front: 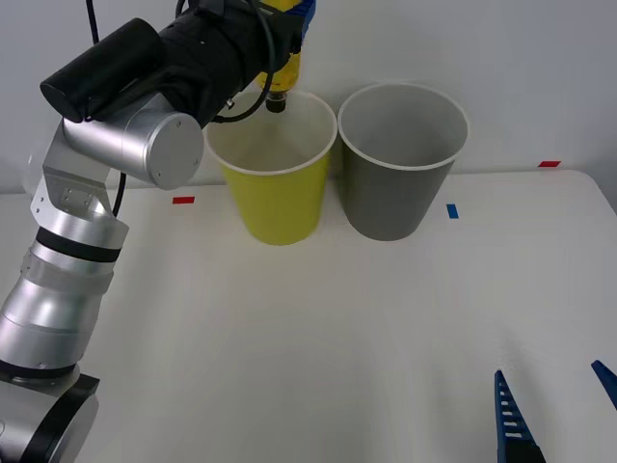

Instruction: Put cans in the gray bin and PET bottles in the light green bin.

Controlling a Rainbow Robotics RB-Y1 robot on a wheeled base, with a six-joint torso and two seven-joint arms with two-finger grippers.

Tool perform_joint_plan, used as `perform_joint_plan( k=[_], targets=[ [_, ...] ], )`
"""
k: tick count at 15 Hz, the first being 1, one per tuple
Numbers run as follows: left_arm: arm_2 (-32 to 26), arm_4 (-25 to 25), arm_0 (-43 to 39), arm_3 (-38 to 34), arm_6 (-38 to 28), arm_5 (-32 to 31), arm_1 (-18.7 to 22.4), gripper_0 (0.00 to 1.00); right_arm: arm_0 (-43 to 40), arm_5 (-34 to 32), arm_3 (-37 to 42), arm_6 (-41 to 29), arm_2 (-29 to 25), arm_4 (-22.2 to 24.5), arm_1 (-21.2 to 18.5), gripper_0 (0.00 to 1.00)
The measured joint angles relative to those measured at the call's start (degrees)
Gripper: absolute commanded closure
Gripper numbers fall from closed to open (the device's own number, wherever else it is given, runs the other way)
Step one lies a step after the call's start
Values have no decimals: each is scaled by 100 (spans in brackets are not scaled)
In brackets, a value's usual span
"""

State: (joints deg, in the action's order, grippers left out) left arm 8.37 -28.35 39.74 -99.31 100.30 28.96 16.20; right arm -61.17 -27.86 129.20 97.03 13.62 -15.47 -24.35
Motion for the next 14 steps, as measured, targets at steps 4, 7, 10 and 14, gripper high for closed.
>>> perform_joint_plan(
  k=[4,7,10,14],
  targets=[
    [159,-55,0,0,-35,1,246,0,0,0,0,0,0,0,0,0],
    [223,-91,0,-6,-86,3,327,0,0,0,0,0,0,0,0,0],
    [226,-107,-3,-7,-127,4,331,0,0,0,0,0,0,0,0,0],
    [223,-135,-145,-292,-149,83,343,0,0,0,0,0,0,0,0,0]
  ],
)
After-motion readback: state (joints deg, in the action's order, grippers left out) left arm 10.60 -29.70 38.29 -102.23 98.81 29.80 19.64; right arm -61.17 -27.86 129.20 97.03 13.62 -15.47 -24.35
